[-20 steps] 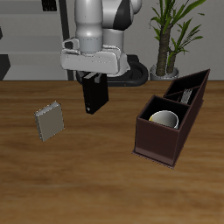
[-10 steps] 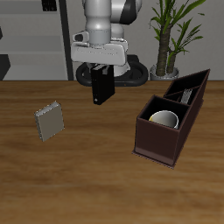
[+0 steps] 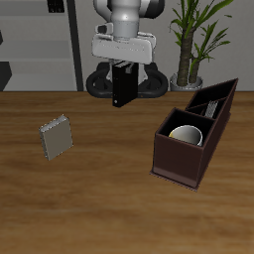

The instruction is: Place the white-yellow mug into the left desk caddy's right compartment and place the left black book into the left desk caddy's back compartment and place the right black book into the left desk caddy's front compartment

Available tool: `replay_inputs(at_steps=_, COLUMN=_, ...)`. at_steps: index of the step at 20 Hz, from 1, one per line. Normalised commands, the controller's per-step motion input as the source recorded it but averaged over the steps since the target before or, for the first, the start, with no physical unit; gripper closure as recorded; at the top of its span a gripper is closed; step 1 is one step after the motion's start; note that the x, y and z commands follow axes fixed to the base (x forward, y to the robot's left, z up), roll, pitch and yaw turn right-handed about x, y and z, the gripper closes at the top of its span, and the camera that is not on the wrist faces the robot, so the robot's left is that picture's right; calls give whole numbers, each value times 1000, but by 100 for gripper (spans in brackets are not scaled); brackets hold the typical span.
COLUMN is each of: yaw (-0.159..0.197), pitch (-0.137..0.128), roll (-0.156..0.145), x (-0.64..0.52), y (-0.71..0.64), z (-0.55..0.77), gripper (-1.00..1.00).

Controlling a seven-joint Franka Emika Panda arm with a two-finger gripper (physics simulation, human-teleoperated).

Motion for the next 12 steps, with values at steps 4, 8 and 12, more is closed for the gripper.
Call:
replay_inputs(at_steps=4, yaw=-63, pitch=7, roll=1, x=-68, y=364, z=209, gripper=100)
replay_inputs(at_steps=8, yaw=-47, pitch=-14, roll=-12, x=-87, y=286, z=74, gripper=100)
replay_inputs(at_steps=12, yaw=3, pitch=38, roll=71, x=-36, y=433, z=31, gripper=100)
